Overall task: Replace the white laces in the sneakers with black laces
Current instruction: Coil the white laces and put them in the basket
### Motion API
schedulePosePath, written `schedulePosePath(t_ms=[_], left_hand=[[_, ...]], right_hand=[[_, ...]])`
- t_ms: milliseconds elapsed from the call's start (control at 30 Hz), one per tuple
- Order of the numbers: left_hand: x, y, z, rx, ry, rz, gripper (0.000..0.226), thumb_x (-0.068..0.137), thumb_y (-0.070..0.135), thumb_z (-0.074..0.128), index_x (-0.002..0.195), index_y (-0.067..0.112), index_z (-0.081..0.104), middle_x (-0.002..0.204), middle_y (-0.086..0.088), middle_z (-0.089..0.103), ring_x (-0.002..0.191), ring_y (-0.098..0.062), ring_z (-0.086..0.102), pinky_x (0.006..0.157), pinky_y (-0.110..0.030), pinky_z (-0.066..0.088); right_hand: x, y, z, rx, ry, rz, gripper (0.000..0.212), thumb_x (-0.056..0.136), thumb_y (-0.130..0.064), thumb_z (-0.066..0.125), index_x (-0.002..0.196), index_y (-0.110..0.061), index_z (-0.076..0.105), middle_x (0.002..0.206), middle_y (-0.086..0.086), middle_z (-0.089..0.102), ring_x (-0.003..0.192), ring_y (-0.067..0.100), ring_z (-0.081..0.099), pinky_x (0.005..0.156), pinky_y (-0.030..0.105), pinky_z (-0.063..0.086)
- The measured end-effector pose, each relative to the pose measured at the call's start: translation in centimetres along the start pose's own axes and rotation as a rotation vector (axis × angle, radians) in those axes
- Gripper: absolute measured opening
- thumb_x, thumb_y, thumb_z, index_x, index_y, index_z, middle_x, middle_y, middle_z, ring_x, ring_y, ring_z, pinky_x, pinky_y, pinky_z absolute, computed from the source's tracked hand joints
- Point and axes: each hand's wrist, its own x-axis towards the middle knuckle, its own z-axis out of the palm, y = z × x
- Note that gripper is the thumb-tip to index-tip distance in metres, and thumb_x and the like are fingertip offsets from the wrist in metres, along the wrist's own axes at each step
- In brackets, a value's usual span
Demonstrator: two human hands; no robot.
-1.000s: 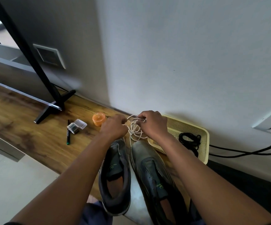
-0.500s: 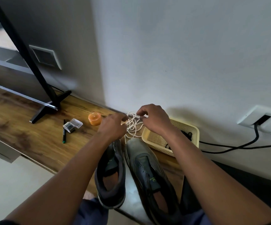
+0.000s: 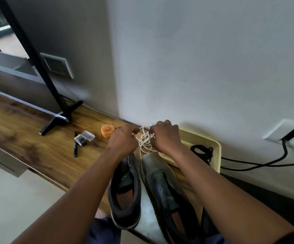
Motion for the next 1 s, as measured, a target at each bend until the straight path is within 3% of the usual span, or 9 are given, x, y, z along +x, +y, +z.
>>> schedulePosePath(t_ms=[233,333,433,567,633,733,800,900,1000], left_hand=[[0.3,-0.8,-0.2,-0.029,-0.047,0.025,0.042,0.092,0.009,0.060,0.131,0.022,0.071,0.132,0.002,0.072,0.126,-0.020,0.062,0.107,-0.034,0.048],[0.2,-0.4,-0.3,-0.051,-0.085,0.060,0.045,0.092,0.013,0.065,0.137,0.021,0.068,0.135,0.002,0.070,0.128,-0.019,0.061,0.109,-0.038,0.048],[-0.1,0.0,0.1,-0.085,-0.052,0.128,0.047,0.091,0.018,0.070,0.137,0.023,0.066,0.129,0.006,0.073,0.124,-0.017,0.065,0.107,-0.040,0.051],[0.0,0.8,-0.6,-0.379,0.141,0.063,0.021,0.095,0.023,0.074,0.115,0.027,0.078,0.097,0.016,0.078,0.092,0.005,0.071,0.084,-0.019,0.056],[0.0,1.2,-1.3,-0.475,0.204,0.044,0.010,0.096,0.026,0.074,0.101,0.028,0.083,0.086,0.016,0.078,0.081,0.003,0.071,0.069,-0.016,0.050],[0.0,1.1,-1.8,-0.542,0.259,-0.005,0.013,0.096,0.034,0.073,0.090,0.029,0.083,0.079,0.016,0.078,0.064,0.005,0.064,0.060,-0.018,0.042],[-0.1,0.9,-2.0,-0.524,0.282,-0.053,0.014,0.093,0.039,0.075,0.086,0.029,0.082,0.079,0.015,0.078,0.066,0.000,0.066,0.062,-0.028,0.048],[-0.4,0.9,-2.5,-0.715,0.098,0.053,0.027,0.083,0.034,0.079,0.106,0.022,0.081,0.096,0.002,0.081,0.094,-0.024,0.077,0.089,-0.048,0.062],[-1.3,1.7,-2.8,-0.720,-0.073,0.261,0.029,0.087,0.032,0.080,0.110,0.013,0.079,0.097,-0.005,0.081,0.095,-0.024,0.077,0.091,-0.044,0.060]], right_hand=[[0.9,-0.2,2.8,-0.122,-0.017,0.065,0.022,0.086,-0.017,0.058,0.104,-0.022,0.070,0.109,0.002,0.067,0.120,0.030,0.054,0.096,0.047,0.037],[1.3,0.2,1.9,-0.029,0.051,0.054,0.020,0.094,-0.028,0.058,0.105,-0.027,0.075,0.108,-0.001,0.071,0.116,0.030,0.057,0.091,0.043,0.042],[1.7,0.0,-0.8,0.216,0.147,-0.009,0.016,0.097,-0.030,0.063,0.101,-0.031,0.079,0.106,-0.005,0.074,0.109,0.028,0.061,0.089,0.043,0.050],[1.2,-0.7,-5.3,0.492,0.238,-0.089,0.011,0.093,-0.028,0.070,0.091,-0.028,0.080,0.090,-0.014,0.077,0.092,0.011,0.070,0.086,0.038,0.056],[0.3,-0.8,-7.1,0.626,0.208,-0.101,0.009,0.094,-0.024,0.071,0.089,-0.024,0.080,0.079,-0.012,0.076,0.080,0.006,0.071,0.081,0.032,0.057],[-1.1,-0.6,-8.7,0.763,0.173,-0.089,0.011,0.096,-0.021,0.072,0.089,-0.015,0.078,0.068,-0.004,0.074,0.066,0.008,0.071,0.069,0.027,0.056],[-2.1,-0.3,-8.9,0.911,0.152,-0.061,0.015,0.096,-0.018,0.073,0.089,-0.006,0.078,0.064,0.001,0.071,0.057,0.011,0.066,0.062,0.023,0.053],[-3.3,-0.2,-8.1,0.990,0.115,-0.017,0.018,0.098,-0.018,0.072,0.089,-0.004,0.077,0.059,0.002,0.065,0.052,0.018,0.060,0.057,0.035,0.054],[-3.9,-0.4,-7.4,0.910,0.106,-0.013,0.018,0.098,-0.022,0.072,0.086,-0.012,0.079,0.055,-0.009,0.064,0.052,0.007,0.060,0.064,0.042,0.060]])
